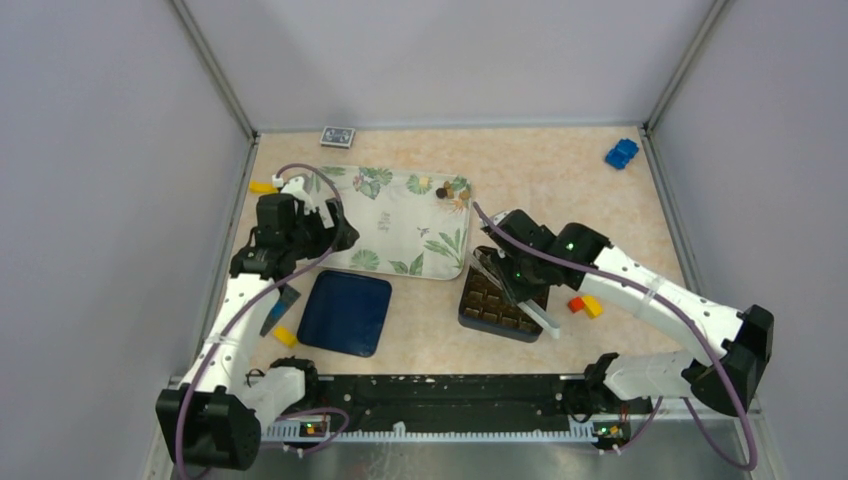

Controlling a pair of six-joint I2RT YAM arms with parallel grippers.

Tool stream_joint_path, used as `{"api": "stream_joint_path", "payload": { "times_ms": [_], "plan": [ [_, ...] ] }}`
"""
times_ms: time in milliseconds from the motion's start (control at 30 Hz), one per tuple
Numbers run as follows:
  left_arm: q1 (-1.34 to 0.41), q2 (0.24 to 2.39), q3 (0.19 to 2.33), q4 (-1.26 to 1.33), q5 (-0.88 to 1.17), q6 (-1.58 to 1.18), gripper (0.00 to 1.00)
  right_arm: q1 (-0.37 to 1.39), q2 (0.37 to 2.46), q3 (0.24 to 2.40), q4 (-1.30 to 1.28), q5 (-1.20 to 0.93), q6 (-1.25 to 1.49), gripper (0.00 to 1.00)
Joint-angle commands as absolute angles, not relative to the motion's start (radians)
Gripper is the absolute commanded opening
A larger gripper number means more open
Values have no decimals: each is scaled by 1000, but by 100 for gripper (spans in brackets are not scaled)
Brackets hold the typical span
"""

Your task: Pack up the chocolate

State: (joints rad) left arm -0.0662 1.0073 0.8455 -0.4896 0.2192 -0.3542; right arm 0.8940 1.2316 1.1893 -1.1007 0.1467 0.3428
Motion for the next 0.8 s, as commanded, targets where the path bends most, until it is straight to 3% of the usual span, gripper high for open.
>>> {"api": "stream_joint_path", "payload": {
  "times_ms": [0,233,433,767],
  "plan": [
    [-63,1032,898,-444,226,-339,99,894,1212,1171,-1086,142,358,13],
    [-63,1053,910,-439,237,-335,99,893,1252,1144,-1070,140,347,15],
    [-63,1076,919,-436,249,-334,99,893,1265,1147,-1081,144,335,28],
    [-63,1094,928,-423,272,-339,99,893,1283,1208,-1120,161,316,33]
  ]
}}
